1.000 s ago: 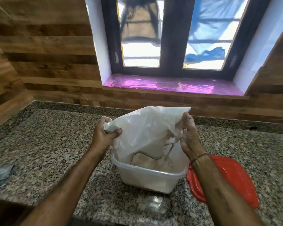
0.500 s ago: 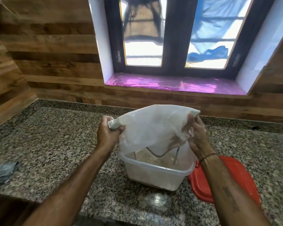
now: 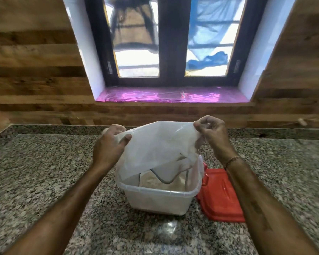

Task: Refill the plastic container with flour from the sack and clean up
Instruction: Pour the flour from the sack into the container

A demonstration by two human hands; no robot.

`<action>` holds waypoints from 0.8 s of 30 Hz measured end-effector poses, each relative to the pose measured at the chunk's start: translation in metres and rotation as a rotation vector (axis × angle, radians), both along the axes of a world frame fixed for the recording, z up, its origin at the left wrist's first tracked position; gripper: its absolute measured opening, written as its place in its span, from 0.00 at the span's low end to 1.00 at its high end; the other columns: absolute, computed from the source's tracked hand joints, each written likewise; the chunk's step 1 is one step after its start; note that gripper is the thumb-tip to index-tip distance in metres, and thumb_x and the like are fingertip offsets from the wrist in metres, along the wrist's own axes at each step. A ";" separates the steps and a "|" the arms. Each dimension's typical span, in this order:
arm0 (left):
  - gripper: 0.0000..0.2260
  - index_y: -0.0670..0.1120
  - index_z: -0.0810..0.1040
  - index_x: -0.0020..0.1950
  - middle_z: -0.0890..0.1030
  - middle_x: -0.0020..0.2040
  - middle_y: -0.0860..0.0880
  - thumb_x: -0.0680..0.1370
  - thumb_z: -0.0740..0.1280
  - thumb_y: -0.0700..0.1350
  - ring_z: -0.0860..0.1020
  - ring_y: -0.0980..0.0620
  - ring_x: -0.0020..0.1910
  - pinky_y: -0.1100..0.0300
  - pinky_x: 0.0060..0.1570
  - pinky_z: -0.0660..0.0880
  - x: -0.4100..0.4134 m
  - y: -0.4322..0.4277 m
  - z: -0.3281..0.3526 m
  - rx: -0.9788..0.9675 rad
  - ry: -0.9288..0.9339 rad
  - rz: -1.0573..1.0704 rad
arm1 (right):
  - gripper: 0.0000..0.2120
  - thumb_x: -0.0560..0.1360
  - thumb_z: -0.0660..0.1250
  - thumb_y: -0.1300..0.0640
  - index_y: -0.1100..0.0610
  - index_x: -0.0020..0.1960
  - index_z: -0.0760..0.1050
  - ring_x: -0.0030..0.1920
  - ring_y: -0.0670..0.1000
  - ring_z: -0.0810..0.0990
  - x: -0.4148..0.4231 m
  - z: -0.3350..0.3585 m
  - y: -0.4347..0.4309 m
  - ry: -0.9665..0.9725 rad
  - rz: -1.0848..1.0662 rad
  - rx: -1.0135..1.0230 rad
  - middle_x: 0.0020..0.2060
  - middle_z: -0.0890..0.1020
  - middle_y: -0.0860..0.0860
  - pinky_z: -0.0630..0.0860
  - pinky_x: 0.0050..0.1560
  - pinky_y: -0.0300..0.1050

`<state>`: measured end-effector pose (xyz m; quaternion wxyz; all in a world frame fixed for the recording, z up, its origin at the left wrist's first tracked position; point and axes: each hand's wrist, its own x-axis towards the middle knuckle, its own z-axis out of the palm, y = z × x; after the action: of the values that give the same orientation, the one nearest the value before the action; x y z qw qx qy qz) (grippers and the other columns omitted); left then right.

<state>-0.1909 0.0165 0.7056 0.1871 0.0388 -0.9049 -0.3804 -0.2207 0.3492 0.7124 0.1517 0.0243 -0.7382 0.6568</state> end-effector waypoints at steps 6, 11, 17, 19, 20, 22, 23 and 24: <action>0.19 0.56 0.80 0.67 0.82 0.66 0.52 0.80 0.66 0.62 0.79 0.49 0.65 0.45 0.67 0.69 -0.016 0.060 0.029 -0.334 0.113 -0.204 | 0.07 0.75 0.78 0.55 0.55 0.40 0.83 0.45 0.49 0.82 -0.001 0.031 -0.017 0.034 0.021 0.169 0.44 0.85 0.53 0.80 0.44 0.49; 0.23 0.57 0.83 0.62 0.84 0.63 0.54 0.77 0.62 0.69 0.80 0.50 0.63 0.43 0.66 0.74 -0.030 0.107 0.047 -0.185 0.098 -0.325 | 0.09 0.74 0.78 0.58 0.57 0.38 0.82 0.44 0.49 0.82 -0.003 0.051 -0.029 0.083 0.017 0.228 0.43 0.83 0.51 0.78 0.41 0.44; 0.07 0.54 0.87 0.44 0.86 0.43 0.57 0.76 0.74 0.57 0.83 0.57 0.46 0.51 0.51 0.81 -0.047 0.139 0.054 -0.006 0.107 -0.367 | 0.09 0.79 0.74 0.53 0.58 0.46 0.84 0.43 0.49 0.82 -0.002 0.031 -0.017 0.074 0.130 0.063 0.41 0.85 0.53 0.79 0.43 0.47; 0.06 0.53 0.86 0.40 0.86 0.41 0.57 0.74 0.77 0.52 0.83 0.56 0.45 0.55 0.46 0.79 -0.053 0.139 0.052 0.079 0.082 -0.334 | 0.11 0.81 0.71 0.54 0.62 0.56 0.83 0.47 0.48 0.82 0.004 0.014 -0.007 0.009 0.200 -0.061 0.47 0.86 0.55 0.80 0.47 0.43; 0.05 0.53 0.85 0.39 0.86 0.41 0.56 0.74 0.77 0.51 0.83 0.55 0.45 0.57 0.45 0.77 -0.055 0.137 0.052 0.121 0.078 -0.316 | 0.13 0.81 0.70 0.53 0.63 0.59 0.82 0.48 0.48 0.83 0.008 0.004 -0.002 -0.038 0.222 -0.083 0.49 0.86 0.56 0.81 0.48 0.41; 0.05 0.53 0.85 0.39 0.86 0.42 0.55 0.73 0.78 0.49 0.82 0.54 0.45 0.59 0.43 0.75 -0.059 0.133 0.052 0.186 0.074 -0.280 | 0.14 0.81 0.70 0.54 0.64 0.59 0.81 0.47 0.48 0.82 0.015 -0.020 0.003 -0.119 0.245 -0.063 0.50 0.86 0.58 0.79 0.47 0.39; 0.05 0.53 0.85 0.39 0.86 0.42 0.55 0.74 0.78 0.48 0.82 0.54 0.45 0.59 0.43 0.74 -0.061 0.132 0.052 0.208 0.070 -0.269 | 0.13 0.81 0.71 0.55 0.65 0.58 0.82 0.46 0.48 0.82 0.017 -0.031 0.004 -0.140 0.245 -0.053 0.48 0.86 0.58 0.79 0.46 0.39; 0.05 0.53 0.85 0.40 0.86 0.43 0.55 0.74 0.78 0.47 0.82 0.54 0.45 0.59 0.43 0.75 -0.062 0.132 0.052 0.222 0.066 -0.264 | 0.12 0.80 0.71 0.57 0.66 0.55 0.82 0.45 0.47 0.81 0.018 -0.040 0.004 -0.149 0.229 -0.063 0.46 0.85 0.56 0.79 0.45 0.38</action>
<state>-0.2530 0.1482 0.7573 0.1596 -0.0723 -0.8479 -0.5003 -0.2029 0.3528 0.6724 0.0212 0.0544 -0.7187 0.6928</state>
